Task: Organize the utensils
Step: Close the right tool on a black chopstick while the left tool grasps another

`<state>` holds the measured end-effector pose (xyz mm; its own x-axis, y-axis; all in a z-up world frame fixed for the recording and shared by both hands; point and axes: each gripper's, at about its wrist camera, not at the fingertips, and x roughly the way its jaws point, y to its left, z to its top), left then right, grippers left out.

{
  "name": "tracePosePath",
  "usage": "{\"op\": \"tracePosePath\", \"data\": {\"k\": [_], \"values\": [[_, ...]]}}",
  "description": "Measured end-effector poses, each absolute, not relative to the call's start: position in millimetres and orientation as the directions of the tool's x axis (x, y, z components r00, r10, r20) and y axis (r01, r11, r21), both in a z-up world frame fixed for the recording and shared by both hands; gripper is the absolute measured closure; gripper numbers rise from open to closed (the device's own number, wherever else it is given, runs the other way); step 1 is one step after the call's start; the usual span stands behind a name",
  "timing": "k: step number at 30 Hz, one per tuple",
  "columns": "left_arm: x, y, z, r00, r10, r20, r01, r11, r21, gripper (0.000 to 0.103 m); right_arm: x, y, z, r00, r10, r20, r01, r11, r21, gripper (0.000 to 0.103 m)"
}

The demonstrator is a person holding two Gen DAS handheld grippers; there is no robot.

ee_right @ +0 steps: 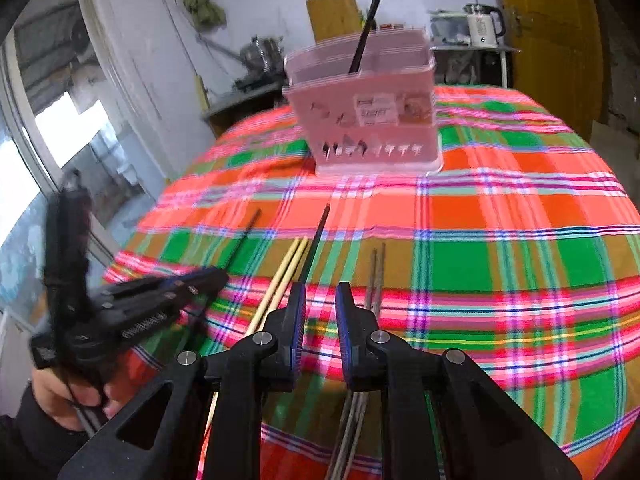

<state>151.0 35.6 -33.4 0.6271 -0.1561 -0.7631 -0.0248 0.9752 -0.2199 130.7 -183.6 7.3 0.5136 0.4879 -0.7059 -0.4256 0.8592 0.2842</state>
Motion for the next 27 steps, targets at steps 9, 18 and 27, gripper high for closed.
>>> {"op": "tracePosePath", "data": {"k": [9, 18, 27], "values": [[157, 51, -34, 0.598, -0.209, -0.774, -0.034, 0.958, -0.285, 0.096, 151, -155, -14, 0.454, 0.435, -0.778, -0.421, 0.874, 0.243, 0.087], [166, 48, -34, 0.586, -0.204, -0.784, -0.018, 0.964, -0.264, 0.096, 160, -143, -15, 0.443, 0.422, -0.791, -0.432, 0.874, 0.224, 0.087], [171, 27, -33, 0.585, -0.128, -0.801, 0.029, 0.99, -0.137, 0.092, 165, -129, -16, 0.453, 0.372, -0.81, -0.439, 0.884, 0.161, 0.093]]}}
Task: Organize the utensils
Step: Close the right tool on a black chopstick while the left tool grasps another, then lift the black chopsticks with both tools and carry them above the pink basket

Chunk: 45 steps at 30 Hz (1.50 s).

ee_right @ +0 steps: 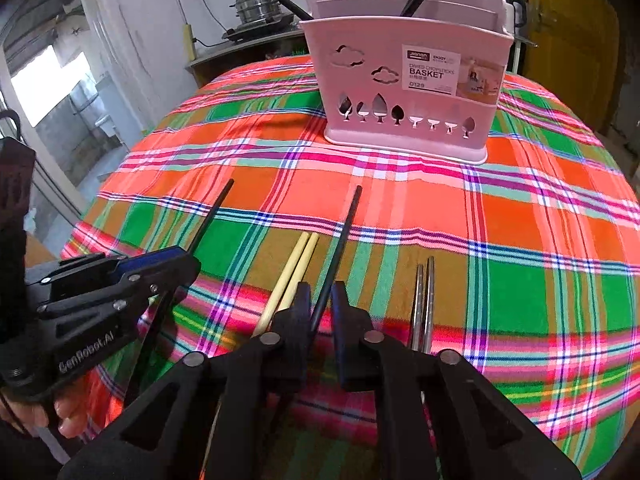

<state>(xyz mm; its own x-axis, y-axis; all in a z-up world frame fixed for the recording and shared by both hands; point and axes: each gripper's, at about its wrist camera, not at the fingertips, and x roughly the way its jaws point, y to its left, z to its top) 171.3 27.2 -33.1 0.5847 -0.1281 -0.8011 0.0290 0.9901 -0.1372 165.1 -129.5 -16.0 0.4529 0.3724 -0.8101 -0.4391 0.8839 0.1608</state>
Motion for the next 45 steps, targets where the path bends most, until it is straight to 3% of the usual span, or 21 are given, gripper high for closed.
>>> {"op": "tracePosePath", "data": {"k": [4, 8, 18, 37, 45], "values": [[174, 23, -33, 0.584, -0.11, -0.804, 0.033, 0.993, -0.113, 0.094, 167, -132, -16, 0.447, 0.385, -0.807, -0.436, 0.882, 0.179, 0.095], [171, 29, -30, 0.583, -0.178, -0.793, 0.039, 0.981, -0.191, 0.097, 167, -140, -14, 0.439, 0.421, -0.793, -0.433, 0.873, 0.224, 0.097], [159, 29, 14, 0.652, -0.238, -0.72, 0.096, 0.968, -0.233, 0.098, 162, -160, 16, 0.487, 0.482, -0.728, -0.434, 0.857, 0.277, 0.097], [156, 22, 112, 0.778, -0.25, -0.576, 0.178, 0.968, -0.179, 0.098, 159, -191, 104, 0.629, 0.555, -0.544, -0.457, 0.83, 0.318, 0.097], [153, 23, 113, 0.777, -0.244, -0.58, 0.169, 0.969, -0.181, 0.098, 159, -202, 105, 0.642, 0.553, -0.531, -0.45, 0.833, 0.323, 0.097]]}}
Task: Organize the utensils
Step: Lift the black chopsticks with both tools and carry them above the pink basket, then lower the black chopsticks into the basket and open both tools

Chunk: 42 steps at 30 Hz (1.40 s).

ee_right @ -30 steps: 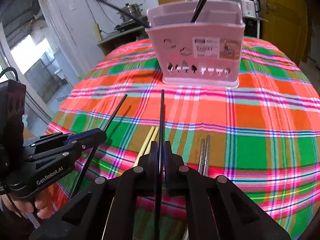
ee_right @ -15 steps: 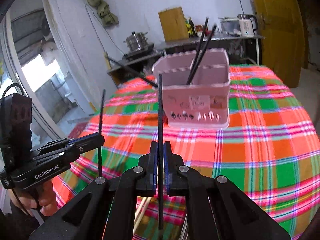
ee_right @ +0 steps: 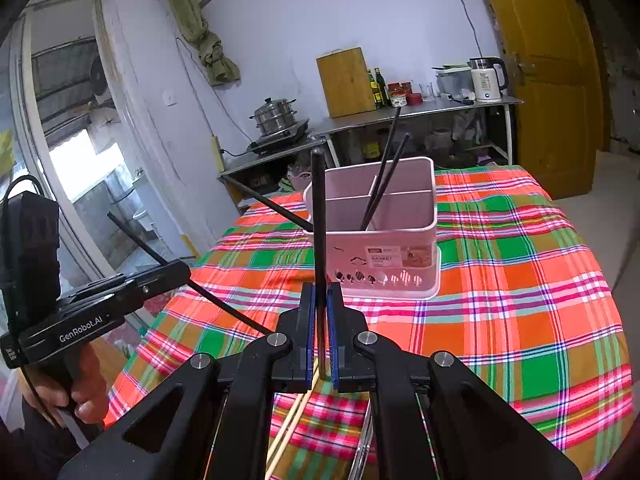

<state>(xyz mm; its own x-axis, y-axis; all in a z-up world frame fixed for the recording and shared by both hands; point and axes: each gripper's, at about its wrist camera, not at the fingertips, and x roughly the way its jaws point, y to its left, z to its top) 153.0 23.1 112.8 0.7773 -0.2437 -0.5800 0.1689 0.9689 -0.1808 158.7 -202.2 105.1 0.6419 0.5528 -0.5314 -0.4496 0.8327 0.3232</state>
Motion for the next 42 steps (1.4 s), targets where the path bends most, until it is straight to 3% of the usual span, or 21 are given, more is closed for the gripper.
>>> {"op": "tracePosePath", "data": {"k": [14, 31, 42], "values": [[165, 22, 131, 0.777, -0.259, -0.574, 0.184, 0.965, -0.186, 0.098, 165, -205, 123, 0.677, 0.547, -0.493, -0.453, 0.837, 0.306, 0.098], [232, 21, 211, 0.861, -0.288, -0.419, 0.215, 0.953, -0.213, 0.098, 213, -209, 191, 0.786, 0.525, -0.327, -0.435, 0.845, 0.31, 0.098], [283, 26, 198, 0.865, -0.279, -0.417, 0.2, 0.954, -0.223, 0.098, 246, -194, 186, 0.811, 0.493, -0.316, -0.415, 0.865, 0.283, 0.098]]}}
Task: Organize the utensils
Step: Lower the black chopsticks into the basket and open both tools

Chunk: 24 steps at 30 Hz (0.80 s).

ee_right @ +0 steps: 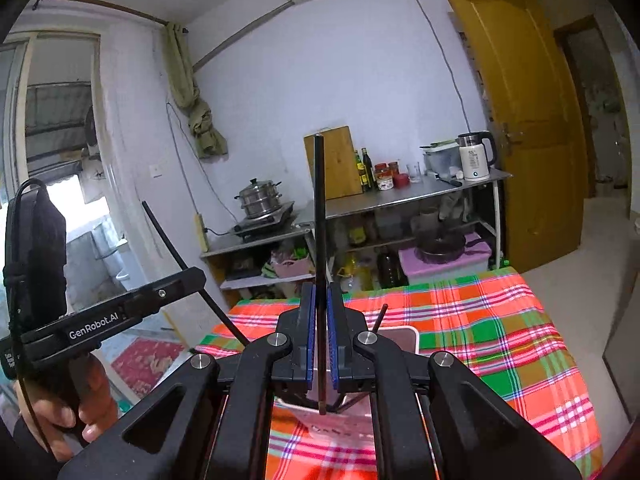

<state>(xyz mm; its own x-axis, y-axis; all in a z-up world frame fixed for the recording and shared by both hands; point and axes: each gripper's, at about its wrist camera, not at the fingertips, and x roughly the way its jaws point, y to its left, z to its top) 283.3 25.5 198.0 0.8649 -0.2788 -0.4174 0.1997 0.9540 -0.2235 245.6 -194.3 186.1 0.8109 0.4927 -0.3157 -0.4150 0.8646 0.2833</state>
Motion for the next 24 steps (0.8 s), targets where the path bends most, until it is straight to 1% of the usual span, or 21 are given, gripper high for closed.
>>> {"op": "tracePosePath", "data": {"k": [6, 12, 15, 16, 17, 18, 24], "values": [[304, 25, 164, 0.832, -0.28, -0.479, 0.189, 0.954, -0.231, 0.098, 257, -184, 165, 0.799, 0.487, -0.352, -0.41, 0.87, 0.274, 0.098], [309, 27, 142, 0.807, -0.282, -0.518, 0.179, 0.954, -0.241, 0.098, 264, -179, 145, 0.774, 0.489, -0.403, -0.412, 0.871, 0.266, 0.098], [305, 28, 141, 0.806, -0.291, -0.515, 0.185, 0.951, -0.248, 0.098, 266, -179, 141, 0.76, 0.493, -0.423, -0.416, 0.87, 0.266, 0.097], [304, 29, 142, 0.807, -0.291, -0.514, 0.185, 0.951, -0.248, 0.097, 265, -179, 140, 0.757, 0.493, -0.429, -0.416, 0.869, 0.266, 0.095], [302, 29, 143, 0.809, -0.291, -0.51, 0.187, 0.951, -0.246, 0.096, 264, -179, 140, 0.758, 0.492, -0.428, -0.415, 0.87, 0.265, 0.09], [299, 29, 145, 0.814, -0.289, -0.504, 0.187, 0.952, -0.243, 0.096, 264, -180, 141, 0.761, 0.49, -0.426, -0.414, 0.871, 0.264, 0.087], [279, 31, 156, 0.835, -0.292, -0.467, 0.197, 0.95, -0.241, 0.095, 248, -188, 153, 0.773, 0.502, -0.387, -0.424, 0.863, 0.273, 0.086]]}}
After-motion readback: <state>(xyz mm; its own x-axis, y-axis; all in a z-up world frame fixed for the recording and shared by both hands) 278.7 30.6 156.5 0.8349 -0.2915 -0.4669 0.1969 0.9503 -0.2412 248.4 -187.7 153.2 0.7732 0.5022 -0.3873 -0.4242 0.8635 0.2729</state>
